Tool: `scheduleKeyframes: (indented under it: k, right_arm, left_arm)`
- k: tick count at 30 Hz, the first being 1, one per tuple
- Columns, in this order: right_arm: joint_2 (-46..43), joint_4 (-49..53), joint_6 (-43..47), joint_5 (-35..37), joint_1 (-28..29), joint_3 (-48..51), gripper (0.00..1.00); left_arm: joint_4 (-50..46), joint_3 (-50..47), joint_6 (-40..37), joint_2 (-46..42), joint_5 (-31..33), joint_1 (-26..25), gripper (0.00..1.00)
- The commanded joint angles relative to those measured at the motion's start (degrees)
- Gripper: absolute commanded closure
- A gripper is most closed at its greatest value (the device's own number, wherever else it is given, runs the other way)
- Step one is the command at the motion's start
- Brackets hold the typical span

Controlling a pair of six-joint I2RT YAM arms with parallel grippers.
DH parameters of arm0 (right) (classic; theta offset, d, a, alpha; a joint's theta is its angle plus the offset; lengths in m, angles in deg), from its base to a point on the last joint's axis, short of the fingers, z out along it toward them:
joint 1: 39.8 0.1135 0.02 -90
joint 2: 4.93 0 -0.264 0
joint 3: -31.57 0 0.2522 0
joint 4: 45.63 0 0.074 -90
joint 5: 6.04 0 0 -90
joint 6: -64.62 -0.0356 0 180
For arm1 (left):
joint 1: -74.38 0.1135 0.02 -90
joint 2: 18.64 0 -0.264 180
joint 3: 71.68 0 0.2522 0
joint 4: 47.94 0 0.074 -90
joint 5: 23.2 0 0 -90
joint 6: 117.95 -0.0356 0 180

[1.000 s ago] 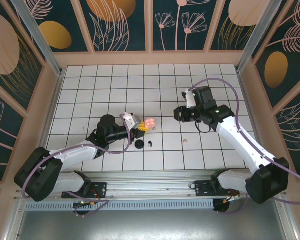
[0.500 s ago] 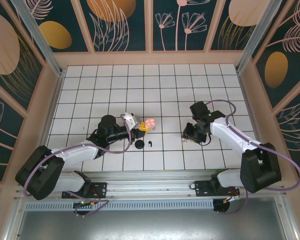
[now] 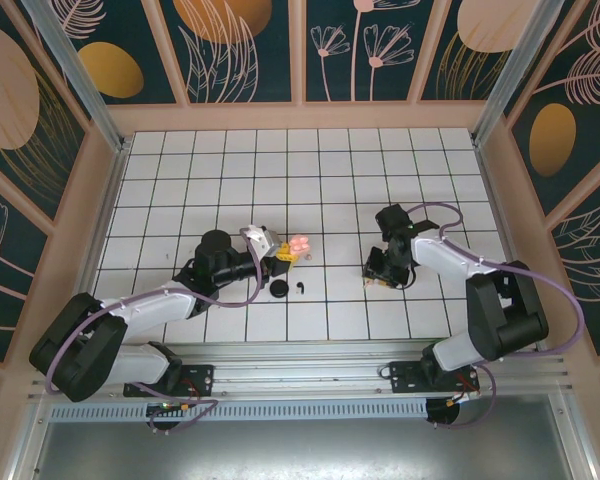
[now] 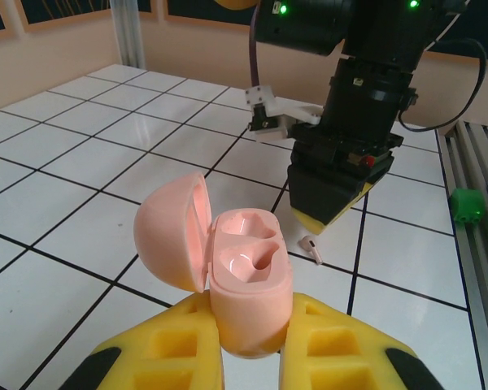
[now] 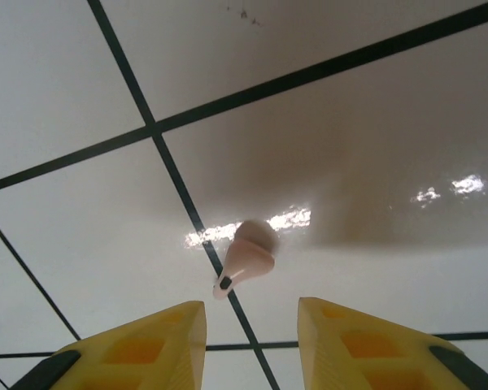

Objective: Insert the wireless bluetooth earbuds into the charging case

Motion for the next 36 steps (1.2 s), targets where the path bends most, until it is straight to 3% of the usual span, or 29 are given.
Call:
scheduleKeyframes:
  k: [1, 36]
  right_arm:
    - [1.2, -1.6, 0.4, 0.6, -0.4, 0.3, 0.64]
    - [4.5, -5.4, 0.7, -1.3, -0.5, 2.0, 0.7]
  left_arm:
    - [0.8, -0.1, 0.4, -1.1, 0.4, -0.3, 0.89]
    - [0.2, 0.3, 0.9, -0.7, 1.2, -0.2, 0.9]
